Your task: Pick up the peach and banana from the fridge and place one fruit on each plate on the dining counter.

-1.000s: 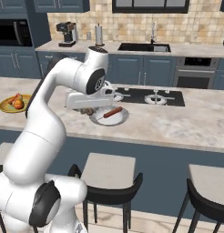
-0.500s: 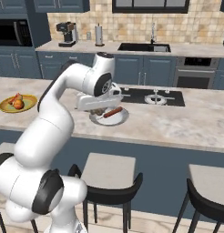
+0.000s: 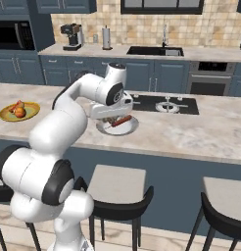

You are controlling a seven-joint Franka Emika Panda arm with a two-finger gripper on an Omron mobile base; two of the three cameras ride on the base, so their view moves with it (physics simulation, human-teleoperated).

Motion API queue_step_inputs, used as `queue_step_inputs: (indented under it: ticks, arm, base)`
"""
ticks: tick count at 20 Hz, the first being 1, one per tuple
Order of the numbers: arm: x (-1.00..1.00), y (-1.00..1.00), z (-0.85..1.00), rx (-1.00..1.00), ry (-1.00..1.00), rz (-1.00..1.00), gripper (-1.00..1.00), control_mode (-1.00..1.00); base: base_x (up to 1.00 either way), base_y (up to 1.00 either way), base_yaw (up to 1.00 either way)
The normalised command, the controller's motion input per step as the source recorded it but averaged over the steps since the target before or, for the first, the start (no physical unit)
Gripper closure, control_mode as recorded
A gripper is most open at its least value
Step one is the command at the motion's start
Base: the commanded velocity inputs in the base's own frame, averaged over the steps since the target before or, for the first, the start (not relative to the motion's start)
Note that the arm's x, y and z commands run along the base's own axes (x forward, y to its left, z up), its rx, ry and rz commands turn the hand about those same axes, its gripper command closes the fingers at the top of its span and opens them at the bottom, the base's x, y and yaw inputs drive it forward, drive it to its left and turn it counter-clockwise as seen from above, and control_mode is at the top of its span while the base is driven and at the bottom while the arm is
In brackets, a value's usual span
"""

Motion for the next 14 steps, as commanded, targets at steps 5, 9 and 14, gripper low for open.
queue_step_inputs:
  ticks: [5, 9, 14]
  arm:
    - [0.64, -0.11, -0.24, 0.00, 0.01, 0.00, 1.00, -1.00]
    - [0.61, -0.09, -0.25, 0.00, 0.01, 0.00, 1.00, -1.00]
    - [0.51, -0.02, -0.28, 0.00, 0.00, 0.00, 1.00, -1.00]
  base:
    - [0.00, 0.00, 0.00]
    - [0.00, 0.00, 0.00]
    - [0.00, 0.00, 0.00]
